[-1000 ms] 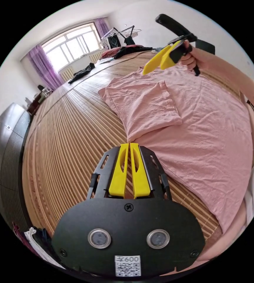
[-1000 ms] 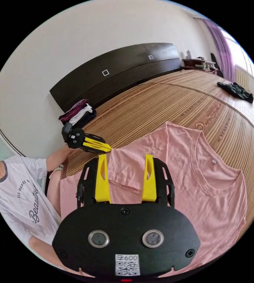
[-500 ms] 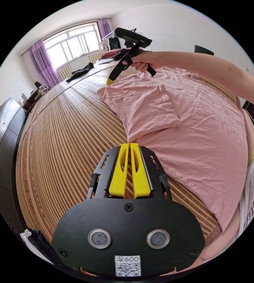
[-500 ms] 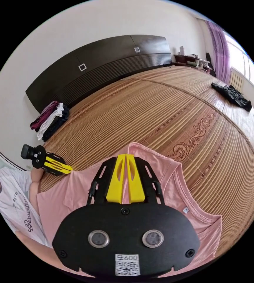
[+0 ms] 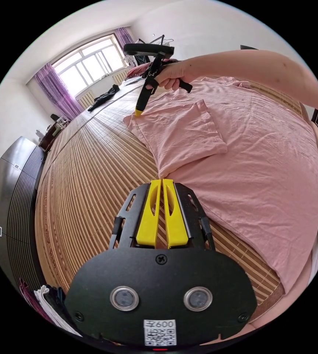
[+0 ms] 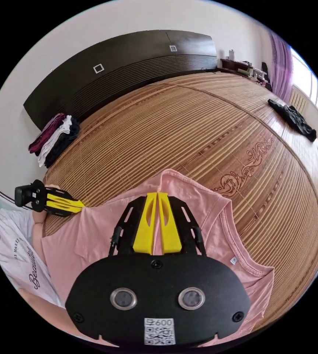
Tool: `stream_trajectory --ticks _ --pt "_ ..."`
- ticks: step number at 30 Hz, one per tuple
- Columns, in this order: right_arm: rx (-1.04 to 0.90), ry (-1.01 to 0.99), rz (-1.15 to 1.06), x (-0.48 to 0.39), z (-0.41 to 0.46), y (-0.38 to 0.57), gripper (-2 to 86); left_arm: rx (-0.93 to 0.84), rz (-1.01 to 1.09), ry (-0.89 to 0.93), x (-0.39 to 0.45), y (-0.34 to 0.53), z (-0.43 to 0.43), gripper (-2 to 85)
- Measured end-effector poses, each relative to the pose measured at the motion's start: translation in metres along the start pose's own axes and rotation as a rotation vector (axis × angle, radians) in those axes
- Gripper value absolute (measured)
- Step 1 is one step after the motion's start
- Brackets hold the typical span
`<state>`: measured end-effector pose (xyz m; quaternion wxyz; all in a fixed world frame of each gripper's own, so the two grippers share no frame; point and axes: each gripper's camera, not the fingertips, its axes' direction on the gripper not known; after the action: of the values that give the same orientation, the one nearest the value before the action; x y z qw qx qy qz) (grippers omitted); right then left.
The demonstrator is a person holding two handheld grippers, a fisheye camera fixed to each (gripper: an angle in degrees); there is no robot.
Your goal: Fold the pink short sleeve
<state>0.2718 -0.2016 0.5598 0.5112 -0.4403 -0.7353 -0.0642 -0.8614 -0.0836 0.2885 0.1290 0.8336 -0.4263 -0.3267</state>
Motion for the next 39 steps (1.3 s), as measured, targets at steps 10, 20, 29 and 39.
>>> stream_trajectory --ticks 10,20,29,39 --pt "-0.003 0.055 -0.029 0.002 0.028 -0.055 -0.8 0.02 0.073 -0.076 0.039 -0.006 -0.028 1.6" --pt "-0.029 -0.085 0.074 0.034 0.042 -0.096 -0.8 0.042 0.136 -0.143 0.078 -0.025 -0.059 1.6" --pt "-0.111 -0.152 0.202 0.069 0.07 -0.118 -0.8 0.058 0.165 -0.112 0.093 -0.053 -0.094 1.6" --pt "-0.028 -0.358 0.257 0.09 0.067 -0.098 -0.8 0.057 0.157 -0.086 0.082 -0.097 -0.127 1.6"
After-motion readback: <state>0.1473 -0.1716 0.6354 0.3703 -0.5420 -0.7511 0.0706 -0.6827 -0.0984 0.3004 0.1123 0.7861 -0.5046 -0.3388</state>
